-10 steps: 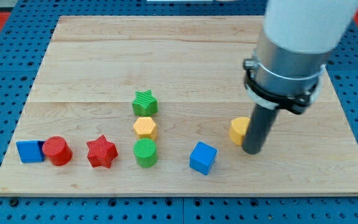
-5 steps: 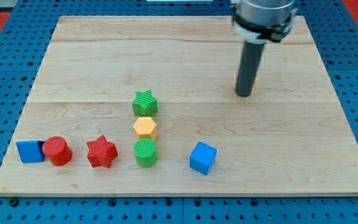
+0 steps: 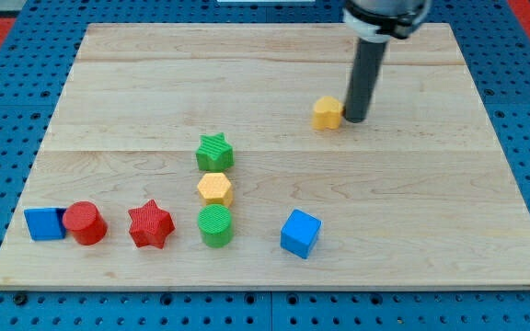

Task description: Move the yellow heart to the left of the green star

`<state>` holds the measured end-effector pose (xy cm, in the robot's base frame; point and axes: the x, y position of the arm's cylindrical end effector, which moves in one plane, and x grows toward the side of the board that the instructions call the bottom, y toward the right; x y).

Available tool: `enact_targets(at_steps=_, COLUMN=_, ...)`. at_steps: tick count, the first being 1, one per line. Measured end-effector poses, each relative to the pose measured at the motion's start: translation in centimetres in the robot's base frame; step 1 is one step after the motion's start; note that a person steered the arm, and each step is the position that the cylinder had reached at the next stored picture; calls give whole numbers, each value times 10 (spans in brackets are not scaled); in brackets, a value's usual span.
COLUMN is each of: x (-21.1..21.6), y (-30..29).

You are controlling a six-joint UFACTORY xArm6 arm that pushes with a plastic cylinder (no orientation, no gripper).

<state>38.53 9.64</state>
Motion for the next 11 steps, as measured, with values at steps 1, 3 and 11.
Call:
enact_targets(at_steps=1, x=-3, y=-49)
enact_targets(at_steps=3, x=-15, y=-156)
enact_targets(at_steps=11, x=18, y=-213)
